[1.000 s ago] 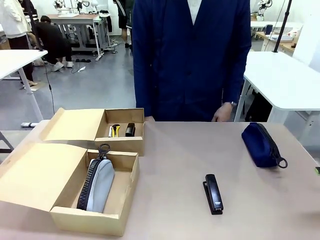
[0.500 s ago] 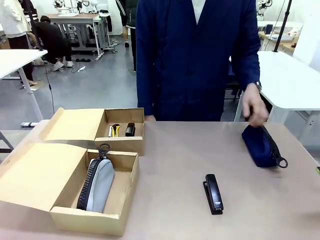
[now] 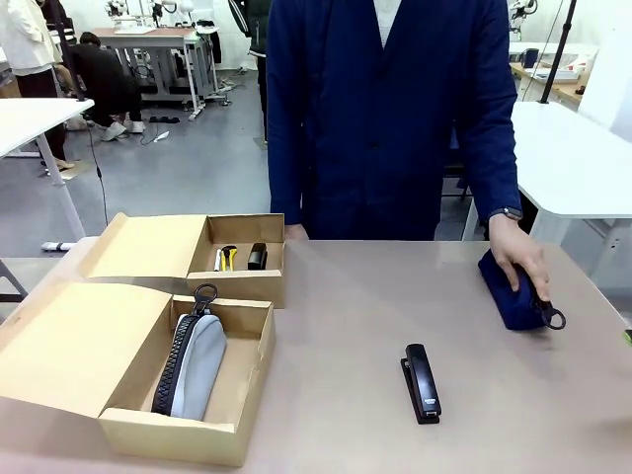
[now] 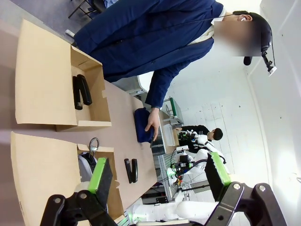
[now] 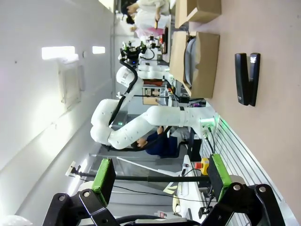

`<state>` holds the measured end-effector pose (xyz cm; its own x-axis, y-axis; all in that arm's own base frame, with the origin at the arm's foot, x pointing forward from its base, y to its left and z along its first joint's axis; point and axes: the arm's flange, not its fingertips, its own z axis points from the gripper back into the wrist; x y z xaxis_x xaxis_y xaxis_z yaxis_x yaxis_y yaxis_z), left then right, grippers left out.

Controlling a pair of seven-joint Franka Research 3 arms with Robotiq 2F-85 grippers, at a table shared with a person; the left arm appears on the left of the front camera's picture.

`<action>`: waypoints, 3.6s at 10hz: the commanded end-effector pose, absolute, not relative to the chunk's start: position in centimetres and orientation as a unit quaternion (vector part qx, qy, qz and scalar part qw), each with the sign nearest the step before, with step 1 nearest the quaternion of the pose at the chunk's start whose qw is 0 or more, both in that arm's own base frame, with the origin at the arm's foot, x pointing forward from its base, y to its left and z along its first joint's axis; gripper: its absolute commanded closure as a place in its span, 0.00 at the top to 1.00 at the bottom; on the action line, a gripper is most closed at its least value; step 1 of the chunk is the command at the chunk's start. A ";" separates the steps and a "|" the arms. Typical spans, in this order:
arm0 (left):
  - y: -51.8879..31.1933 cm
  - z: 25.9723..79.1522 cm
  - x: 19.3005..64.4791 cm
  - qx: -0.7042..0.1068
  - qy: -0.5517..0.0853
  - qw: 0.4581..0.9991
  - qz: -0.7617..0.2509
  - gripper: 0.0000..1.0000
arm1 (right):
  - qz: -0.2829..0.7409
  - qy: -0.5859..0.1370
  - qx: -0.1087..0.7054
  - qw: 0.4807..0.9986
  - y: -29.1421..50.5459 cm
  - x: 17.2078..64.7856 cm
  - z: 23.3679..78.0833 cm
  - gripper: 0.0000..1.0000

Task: Place items inside the box.
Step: Pick up a Pencil pouch or Stapler and place it inside the Mailer Box closest to the robot.

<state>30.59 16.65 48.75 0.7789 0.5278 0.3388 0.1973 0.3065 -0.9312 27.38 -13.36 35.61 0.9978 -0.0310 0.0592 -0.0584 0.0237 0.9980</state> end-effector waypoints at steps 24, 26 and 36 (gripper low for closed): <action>16.3 48.6 30.4 -0.584 -0.324 0.737 0.104 1.00 | -0.084 -0.109 0.234 0.962 12.9 30.6 37.7 1.00; 16.3 48.6 30.4 -0.584 -0.324 0.737 0.104 1.00 | -0.064 -0.095 0.169 0.979 16.5 29.6 35.4 1.00; 16.3 48.6 30.4 -0.584 -0.324 0.737 0.104 1.00 | -0.016 -0.026 0.043 0.999 19.8 28.3 30.5 1.00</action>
